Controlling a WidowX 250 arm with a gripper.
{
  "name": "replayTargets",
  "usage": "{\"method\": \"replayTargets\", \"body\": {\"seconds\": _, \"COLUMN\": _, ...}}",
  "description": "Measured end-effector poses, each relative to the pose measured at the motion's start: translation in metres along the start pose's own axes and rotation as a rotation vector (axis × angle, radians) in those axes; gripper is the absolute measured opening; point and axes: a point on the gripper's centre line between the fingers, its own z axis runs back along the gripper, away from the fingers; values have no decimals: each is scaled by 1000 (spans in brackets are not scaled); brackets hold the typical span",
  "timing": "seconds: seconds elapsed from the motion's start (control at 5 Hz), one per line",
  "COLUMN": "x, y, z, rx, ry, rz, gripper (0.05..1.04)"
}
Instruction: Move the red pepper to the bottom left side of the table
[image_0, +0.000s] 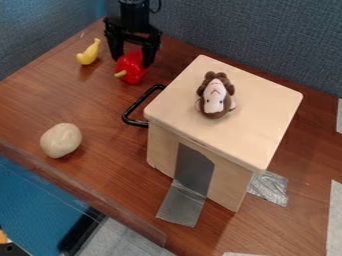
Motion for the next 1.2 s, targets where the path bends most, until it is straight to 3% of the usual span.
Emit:
{"method": "replayTargets", "body": {"seconds": 0.2, "x": 0, "y": 2, "z": 0, "rx": 11, "ry": 3, "rz": 8, "gripper": 845}}
{"method": "replayTargets", "body": {"seconds": 0.6, "x": -14, "y": 6, "z": 2, "rx": 11, "ry": 2, "rz": -17, "gripper": 845}}
{"method": "replayTargets", "body": {"seconds": 0.8, "x": -41, "y": 28, "z": 38, "rx": -1, "ry": -67, "rz": -6, "gripper": 845}}
{"method": "replayTargets", "body": {"seconds": 1.0, "x": -82, "y": 54, "z": 43, "rx": -28, "ry": -55, "rz": 26, "gripper": 845}}
{"method": "replayTargets", "body": {"seconds": 1.2, "x": -125, "y": 80, "z": 36, "rx": -32, "ry": -11, "rz": 55, "gripper": 845}}
